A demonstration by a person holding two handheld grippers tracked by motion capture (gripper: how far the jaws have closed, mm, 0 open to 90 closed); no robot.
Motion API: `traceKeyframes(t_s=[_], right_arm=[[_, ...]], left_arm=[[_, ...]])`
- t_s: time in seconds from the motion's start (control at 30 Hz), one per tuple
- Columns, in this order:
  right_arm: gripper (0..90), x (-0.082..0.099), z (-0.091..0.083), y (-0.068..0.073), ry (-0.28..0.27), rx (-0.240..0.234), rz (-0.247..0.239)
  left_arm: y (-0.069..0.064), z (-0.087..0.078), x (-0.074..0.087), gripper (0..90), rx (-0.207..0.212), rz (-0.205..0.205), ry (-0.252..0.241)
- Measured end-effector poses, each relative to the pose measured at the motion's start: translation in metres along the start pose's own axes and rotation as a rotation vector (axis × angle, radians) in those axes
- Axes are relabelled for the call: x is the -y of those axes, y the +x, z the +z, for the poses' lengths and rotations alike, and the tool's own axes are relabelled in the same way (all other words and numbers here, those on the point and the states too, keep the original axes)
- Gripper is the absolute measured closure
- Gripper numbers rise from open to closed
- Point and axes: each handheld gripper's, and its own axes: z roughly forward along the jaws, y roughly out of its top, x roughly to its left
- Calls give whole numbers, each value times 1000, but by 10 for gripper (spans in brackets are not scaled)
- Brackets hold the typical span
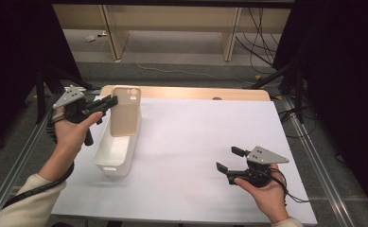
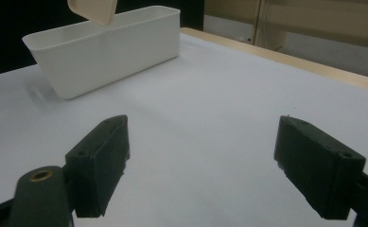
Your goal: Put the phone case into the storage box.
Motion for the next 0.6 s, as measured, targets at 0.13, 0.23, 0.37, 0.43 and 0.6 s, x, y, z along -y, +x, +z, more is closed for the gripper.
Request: traceKeyframes(t_s=[0.13,0.23,0.37,0.43,0.6], right_arm=[[201,0,1,-1,-18,6,-15],[202,1,1,-2,-20,2,-13],[202,0,0,-1,-8,12,-6],[202,0,-1,-1,-5,9,3],[201,1,0,-2,-19,15,-22]], left_arm=[[4,0,-1,818,0,15,-5],[6,1,-2,818,-3,24,-6],[9,2,-1,817,-7,37,-8],[11,2,-1,818,-10,39,-10],[17,2,-3,818,-15,54,-8]])
